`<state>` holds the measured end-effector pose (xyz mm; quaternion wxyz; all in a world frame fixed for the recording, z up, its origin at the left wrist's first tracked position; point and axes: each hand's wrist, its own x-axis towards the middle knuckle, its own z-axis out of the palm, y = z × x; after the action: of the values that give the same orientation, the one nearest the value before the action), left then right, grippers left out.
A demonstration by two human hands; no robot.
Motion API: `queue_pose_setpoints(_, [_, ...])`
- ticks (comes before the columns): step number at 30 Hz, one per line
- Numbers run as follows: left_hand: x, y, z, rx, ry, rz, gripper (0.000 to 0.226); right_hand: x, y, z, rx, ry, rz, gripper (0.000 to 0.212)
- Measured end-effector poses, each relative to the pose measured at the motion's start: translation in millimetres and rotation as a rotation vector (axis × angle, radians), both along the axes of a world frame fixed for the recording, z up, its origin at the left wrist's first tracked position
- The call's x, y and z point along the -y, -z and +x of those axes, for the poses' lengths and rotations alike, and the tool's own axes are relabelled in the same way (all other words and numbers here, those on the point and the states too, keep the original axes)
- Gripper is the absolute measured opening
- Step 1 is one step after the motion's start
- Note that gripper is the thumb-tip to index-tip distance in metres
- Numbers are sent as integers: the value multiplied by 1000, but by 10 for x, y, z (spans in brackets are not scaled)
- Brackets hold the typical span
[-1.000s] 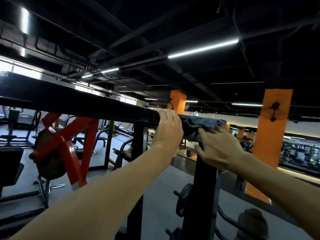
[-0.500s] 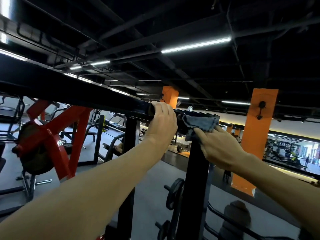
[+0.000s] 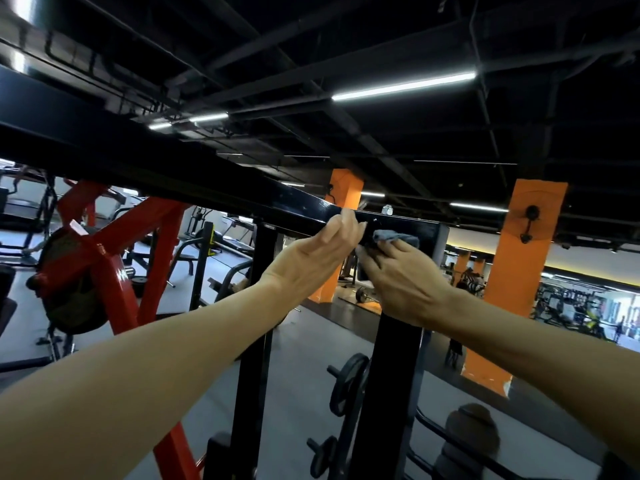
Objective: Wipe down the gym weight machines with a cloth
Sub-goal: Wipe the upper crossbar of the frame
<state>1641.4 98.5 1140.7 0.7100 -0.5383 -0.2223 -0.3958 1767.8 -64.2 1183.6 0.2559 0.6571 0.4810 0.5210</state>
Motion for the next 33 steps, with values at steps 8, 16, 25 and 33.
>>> queue_pose_setpoints(8, [109, 37, -22, 25, 65, -36, 73, 123, 219, -81, -52, 45, 151, 54])
queue_pose_setpoints(16, [225, 37, -127, -30, 88, -118, 77, 553, 145, -164, -135, -23, 217, 55])
queue_pose_setpoints(25, [319, 60, -132, 6, 80, -203, 82, 33, 153, -304, -208, 103, 176, 35])
queue_pose_setpoints(33, [563, 83, -13, 48, 137, -412, 89, 635, 272, -63, -62, -18, 279, 50])
